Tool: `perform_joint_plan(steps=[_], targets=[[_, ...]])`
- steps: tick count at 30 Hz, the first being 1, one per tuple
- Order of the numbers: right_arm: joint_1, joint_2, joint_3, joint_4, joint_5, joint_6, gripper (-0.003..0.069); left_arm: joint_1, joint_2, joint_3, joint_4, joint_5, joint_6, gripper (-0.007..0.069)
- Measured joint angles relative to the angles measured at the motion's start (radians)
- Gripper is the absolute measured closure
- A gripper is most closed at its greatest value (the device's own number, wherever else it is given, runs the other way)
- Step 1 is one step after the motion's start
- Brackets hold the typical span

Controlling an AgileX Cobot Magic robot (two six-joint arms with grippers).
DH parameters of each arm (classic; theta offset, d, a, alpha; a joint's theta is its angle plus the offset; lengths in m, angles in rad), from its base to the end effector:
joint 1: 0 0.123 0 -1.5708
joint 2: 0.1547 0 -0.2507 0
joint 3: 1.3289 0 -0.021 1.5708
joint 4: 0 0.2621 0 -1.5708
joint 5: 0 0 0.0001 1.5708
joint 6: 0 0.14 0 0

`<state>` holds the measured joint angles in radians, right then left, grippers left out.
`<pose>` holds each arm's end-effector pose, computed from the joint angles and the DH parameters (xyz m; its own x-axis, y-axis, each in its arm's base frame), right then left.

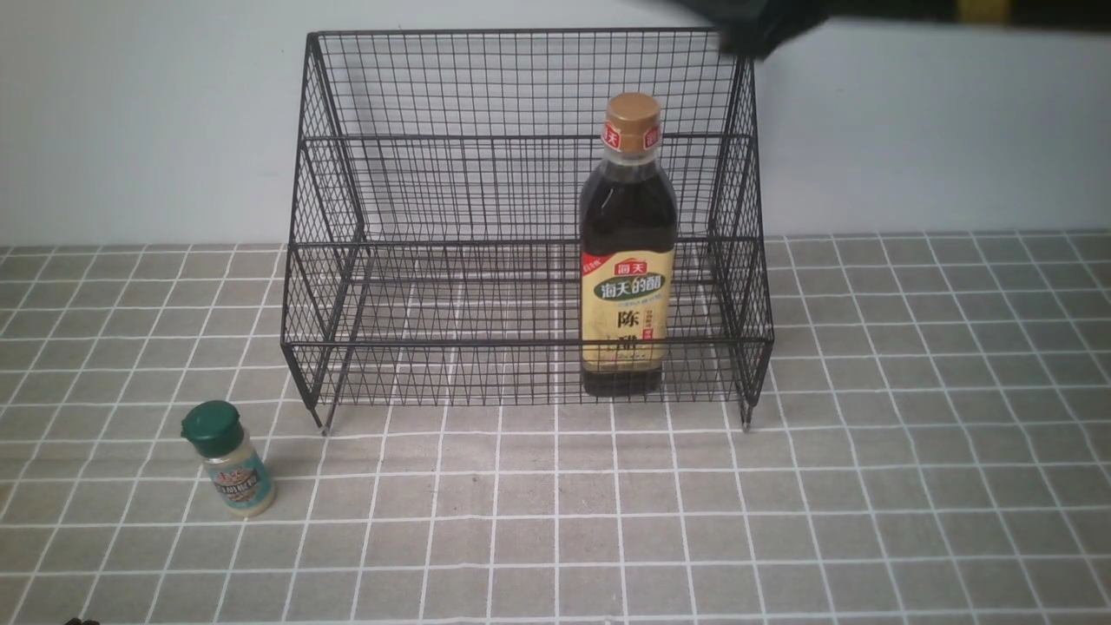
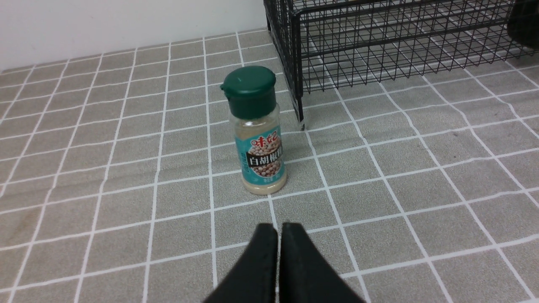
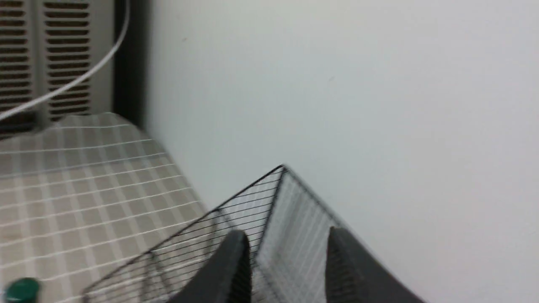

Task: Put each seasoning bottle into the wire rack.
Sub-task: Use the left arm to grab the condiment bottle closest to it

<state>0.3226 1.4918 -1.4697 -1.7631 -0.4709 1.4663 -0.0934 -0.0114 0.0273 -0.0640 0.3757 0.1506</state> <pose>0.3639 0.1873 0.4070 0.1931 -0.2321 -0.9533 -0.6797 0.6690 -0.3006 0.1444 -0.0168 0.1565 -0.2860 0.1181 -0.9509 0.1421 0.9866 0.0798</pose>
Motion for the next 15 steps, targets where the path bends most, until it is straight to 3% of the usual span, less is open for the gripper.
perform_joint_plan(steps=[3,7,11,14,15], targets=[[0.000,-0.047,0.000,0.000,0.096,-0.181,0.0574,0.000,0.000,0.000,0.000,0.000,0.000,0.0631],[0.000,-0.130,0.033,0.004,0.316,-0.427,0.0661,0.000,0.000,0.000,0.000,0.000,0.000,0.0631],[0.000,-0.189,0.096,0.044,0.517,-0.461,0.0670,0.000,0.000,0.000,0.000,0.000,0.000,0.0631],[0.000,-0.266,0.219,0.283,0.701,-0.462,0.0671,0.000,0.000,0.000,0.000,0.000,0.000,0.0631],[0.000,-0.270,0.226,0.300,0.706,-0.462,0.0671,0.000,0.000,0.000,0.000,0.000,0.000,0.0631]])
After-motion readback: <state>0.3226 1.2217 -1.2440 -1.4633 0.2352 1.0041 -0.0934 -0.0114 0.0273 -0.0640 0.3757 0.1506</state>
